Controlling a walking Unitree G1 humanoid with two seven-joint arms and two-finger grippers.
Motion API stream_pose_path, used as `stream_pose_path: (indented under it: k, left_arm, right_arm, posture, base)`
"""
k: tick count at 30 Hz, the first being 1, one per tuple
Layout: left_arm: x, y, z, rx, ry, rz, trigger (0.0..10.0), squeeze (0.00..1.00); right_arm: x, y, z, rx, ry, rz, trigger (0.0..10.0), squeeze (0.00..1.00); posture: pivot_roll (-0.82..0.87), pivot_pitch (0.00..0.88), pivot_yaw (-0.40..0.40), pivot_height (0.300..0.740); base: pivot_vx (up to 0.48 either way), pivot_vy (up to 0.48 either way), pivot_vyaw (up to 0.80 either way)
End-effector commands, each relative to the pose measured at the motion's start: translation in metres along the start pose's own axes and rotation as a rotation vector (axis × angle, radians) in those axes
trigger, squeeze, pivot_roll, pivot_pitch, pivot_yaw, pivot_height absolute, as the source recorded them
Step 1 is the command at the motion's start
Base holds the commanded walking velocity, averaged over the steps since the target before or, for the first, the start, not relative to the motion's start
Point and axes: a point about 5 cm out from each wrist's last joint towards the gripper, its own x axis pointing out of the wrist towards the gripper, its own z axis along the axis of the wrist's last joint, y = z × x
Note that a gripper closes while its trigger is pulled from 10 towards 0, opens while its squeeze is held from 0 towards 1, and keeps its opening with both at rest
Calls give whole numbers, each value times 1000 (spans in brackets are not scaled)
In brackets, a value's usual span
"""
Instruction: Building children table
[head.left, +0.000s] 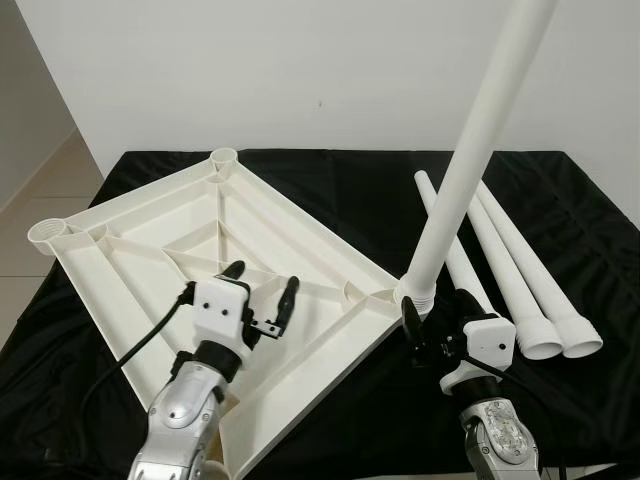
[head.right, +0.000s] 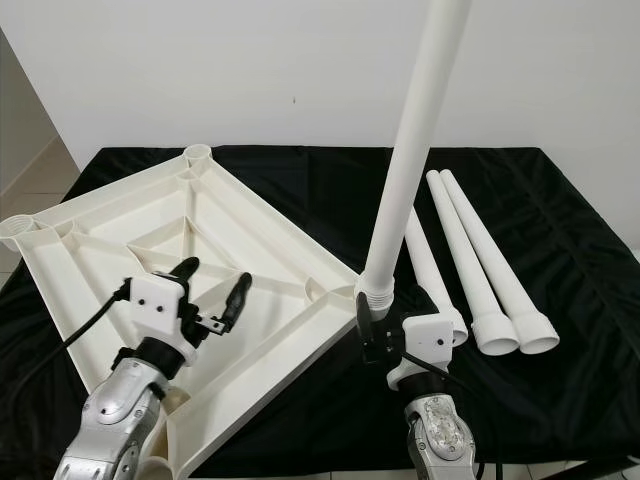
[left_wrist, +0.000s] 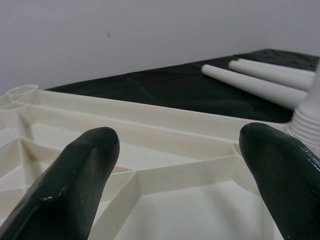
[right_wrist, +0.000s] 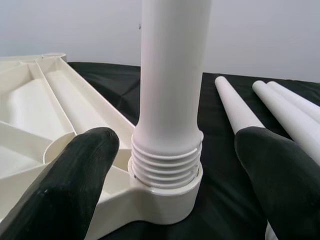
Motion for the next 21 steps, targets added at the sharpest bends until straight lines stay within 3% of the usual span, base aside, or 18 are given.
stream_pose_path:
  k: [1, 4, 8, 21]
  left_arm:
    - [0, -4, -4, 34, 14, -89, 10000, 0]
    - [3, -10, -7, 80, 15, -208, 10000, 0]
    - [11, -17, -5, 87, 9, -304, 10000, 0]
    - [29, -34, -9, 83, 24, -501, 10000, 0]
  right_arm:
    - [-6, -2, -6, -13, 24, 9, 10000, 0]
    - [-24, -9, -15, -46, 70, 32, 10000, 0]
    - [-36, -20, -21, -68, 106, -2, 10000, 0]
    - [-45, -28, -25, -75, 110, -101, 10000, 0]
  posture:
    - [-96, 113, 52, 740]
    - [-110, 113, 63, 740]
    - [-124, 115, 70, 740]
    - [-159, 111, 100, 740]
  base:
    - [0, 0, 0]
    - [0, 0, 0]
    - [0, 0, 0]
    - [0, 0, 0]
